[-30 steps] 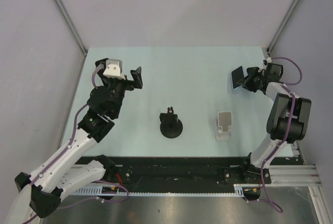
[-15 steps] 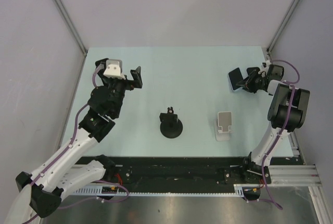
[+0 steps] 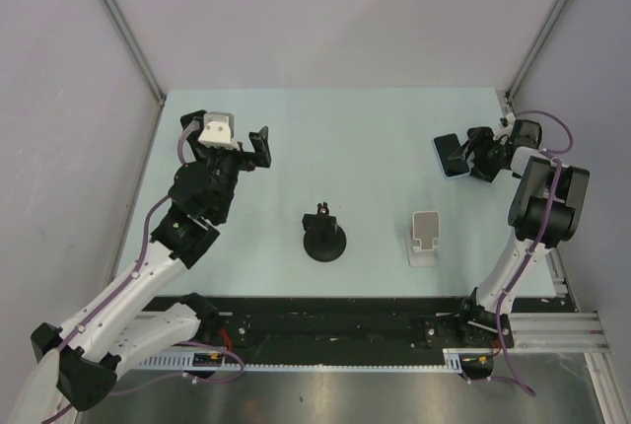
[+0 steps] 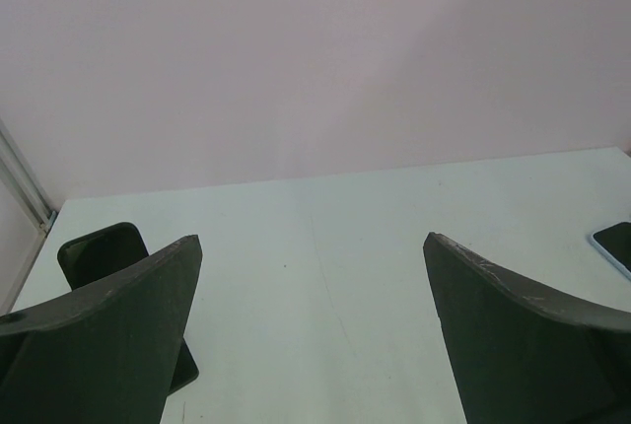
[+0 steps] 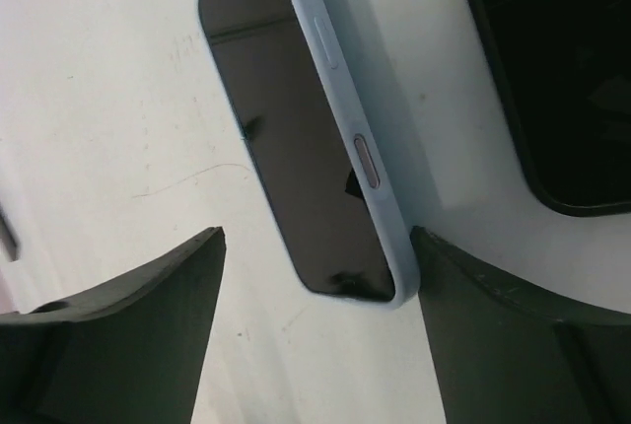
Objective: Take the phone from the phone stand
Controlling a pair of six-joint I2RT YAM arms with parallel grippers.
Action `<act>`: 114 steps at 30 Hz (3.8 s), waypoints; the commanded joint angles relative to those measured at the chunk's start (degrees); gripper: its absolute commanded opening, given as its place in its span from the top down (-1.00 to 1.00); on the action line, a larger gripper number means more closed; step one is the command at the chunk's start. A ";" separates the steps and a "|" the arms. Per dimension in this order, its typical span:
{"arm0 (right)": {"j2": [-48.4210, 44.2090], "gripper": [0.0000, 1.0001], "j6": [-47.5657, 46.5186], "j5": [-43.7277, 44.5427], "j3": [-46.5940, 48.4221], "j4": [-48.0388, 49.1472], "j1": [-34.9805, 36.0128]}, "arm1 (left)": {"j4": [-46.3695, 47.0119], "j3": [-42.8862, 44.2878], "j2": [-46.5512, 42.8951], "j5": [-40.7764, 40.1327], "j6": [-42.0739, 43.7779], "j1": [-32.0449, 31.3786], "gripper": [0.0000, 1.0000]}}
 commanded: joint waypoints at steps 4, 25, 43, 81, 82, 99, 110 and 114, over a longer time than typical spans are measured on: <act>-5.39 -0.98 -7.30 15.38 2.35 -5.38 1.97 | 2.62 -0.48 -0.03 0.71 1.94 0.38 -1.00; 7.34 -0.99 -24.27 36.16 24.05 -17.69 16.56 | 2.62 -0.39 0.76 0.80 2.38 0.29 -1.00; 11.65 -0.44 -26.99 35.80 26.00 -19.37 16.82 | 2.53 -0.39 1.81 1.32 2.47 0.29 -0.99; 14.28 -0.13 -30.42 38.18 29.33 -14.35 12.96 | 2.53 -0.30 1.55 2.12 2.64 0.29 -1.00; 14.46 -0.13 -30.33 38.18 29.34 -14.18 12.96 | 2.53 -0.30 1.55 2.12 2.64 0.38 -1.00; 15.25 -0.27 -28.49 38.88 29.34 -12.95 13.04 | 2.53 -0.22 1.38 2.29 2.99 0.38 -0.99; 15.96 -0.29 -28.05 38.53 29.78 -12.86 12.96 | 2.53 -0.22 1.29 2.20 3.26 0.38 -0.99; 15.25 -0.45 -27.78 38.18 29.86 -12.77 13.13 | 2.53 -0.13 1.37 2.20 3.26 0.38 -1.00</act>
